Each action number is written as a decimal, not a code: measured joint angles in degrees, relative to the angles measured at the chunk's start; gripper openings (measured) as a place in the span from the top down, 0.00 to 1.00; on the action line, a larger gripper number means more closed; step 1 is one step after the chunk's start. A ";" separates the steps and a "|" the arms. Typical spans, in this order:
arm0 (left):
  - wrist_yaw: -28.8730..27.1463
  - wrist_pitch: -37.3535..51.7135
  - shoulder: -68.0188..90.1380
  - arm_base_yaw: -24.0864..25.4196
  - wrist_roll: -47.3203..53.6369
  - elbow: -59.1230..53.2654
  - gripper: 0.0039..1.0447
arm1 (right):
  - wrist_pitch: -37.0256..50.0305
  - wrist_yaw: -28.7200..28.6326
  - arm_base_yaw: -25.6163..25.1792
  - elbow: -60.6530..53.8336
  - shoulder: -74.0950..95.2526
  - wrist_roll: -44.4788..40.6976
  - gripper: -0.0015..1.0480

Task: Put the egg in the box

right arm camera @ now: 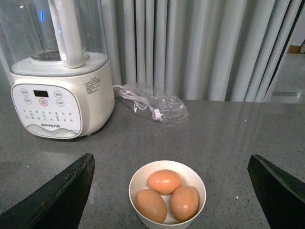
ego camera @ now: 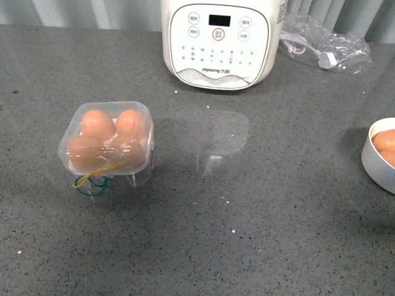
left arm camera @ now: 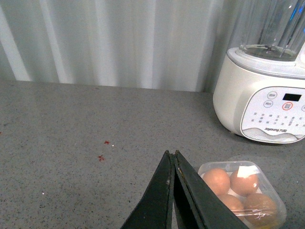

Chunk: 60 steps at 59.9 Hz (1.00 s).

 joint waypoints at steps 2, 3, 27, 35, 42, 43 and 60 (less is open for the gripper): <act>0.02 -1.36 -1.40 0.00 0.00 0.00 0.97 | 0.00 0.00 0.00 0.00 0.00 -0.02 0.07; 0.00 -1.68 -1.75 0.00 0.00 0.00 0.97 | 0.00 0.00 0.00 0.00 0.00 0.00 0.07; 0.00 -12.24 -12.85 0.00 0.00 0.00 0.97 | 0.00 0.00 0.00 0.00 0.00 0.00 0.07; 0.00 -15.98 -16.59 0.00 0.00 0.00 0.97 | 0.00 0.00 0.00 0.00 0.00 0.00 0.07; 0.00 -17.97 -18.58 0.00 0.00 0.00 0.97 | 0.00 0.00 0.00 0.00 0.00 0.00 0.07; 0.00 -18.27 -18.88 0.00 0.00 0.00 0.97 | 0.00 0.00 0.00 0.00 0.00 0.00 0.07; 0.00 -30.08 -28.83 0.00 0.00 0.00 0.97 | 0.00 0.00 0.00 0.00 0.00 0.00 0.07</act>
